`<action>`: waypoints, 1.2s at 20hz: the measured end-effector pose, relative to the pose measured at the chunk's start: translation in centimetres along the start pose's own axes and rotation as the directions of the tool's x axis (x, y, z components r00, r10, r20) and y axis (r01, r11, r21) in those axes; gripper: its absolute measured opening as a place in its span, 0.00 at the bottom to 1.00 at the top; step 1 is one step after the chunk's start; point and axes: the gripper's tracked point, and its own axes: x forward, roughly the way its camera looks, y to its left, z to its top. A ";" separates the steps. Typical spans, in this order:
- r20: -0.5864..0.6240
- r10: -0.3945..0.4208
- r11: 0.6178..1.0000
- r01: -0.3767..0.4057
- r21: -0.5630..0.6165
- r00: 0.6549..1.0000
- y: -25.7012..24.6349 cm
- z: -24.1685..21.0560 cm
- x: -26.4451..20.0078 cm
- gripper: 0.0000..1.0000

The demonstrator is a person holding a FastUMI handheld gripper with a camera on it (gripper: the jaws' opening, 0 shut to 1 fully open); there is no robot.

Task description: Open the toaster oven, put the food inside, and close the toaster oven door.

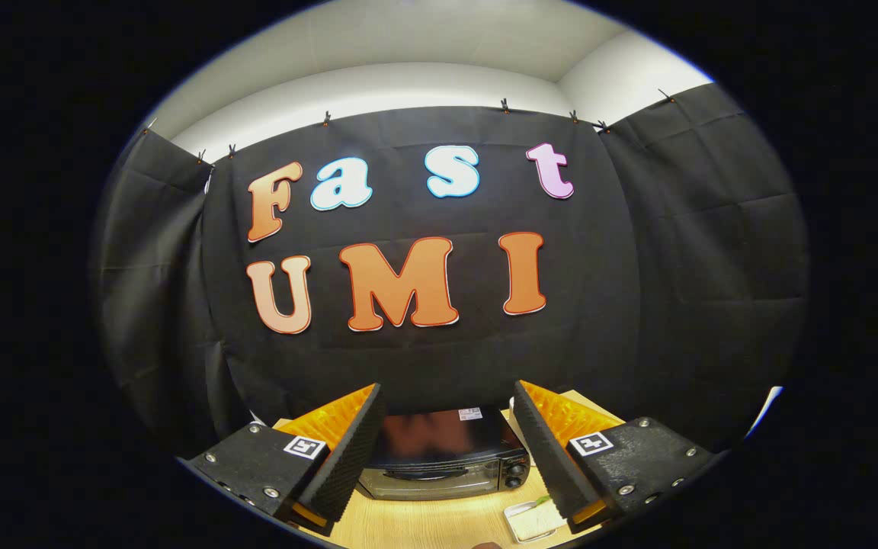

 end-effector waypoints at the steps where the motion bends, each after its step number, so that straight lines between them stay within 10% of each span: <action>1: -0.001 0.001 1.000 -0.001 0.001 1.000 0.1 0.0 0.0 1.00; 15: 0.035 -0.001 1.000 0.001 -0.013 0.999 1.4 -1.8 2.6 1.00; 24: -0.227 0.053 0.995 -0.072 -0.074 0.972 5.2 -17.4 10.6 1.00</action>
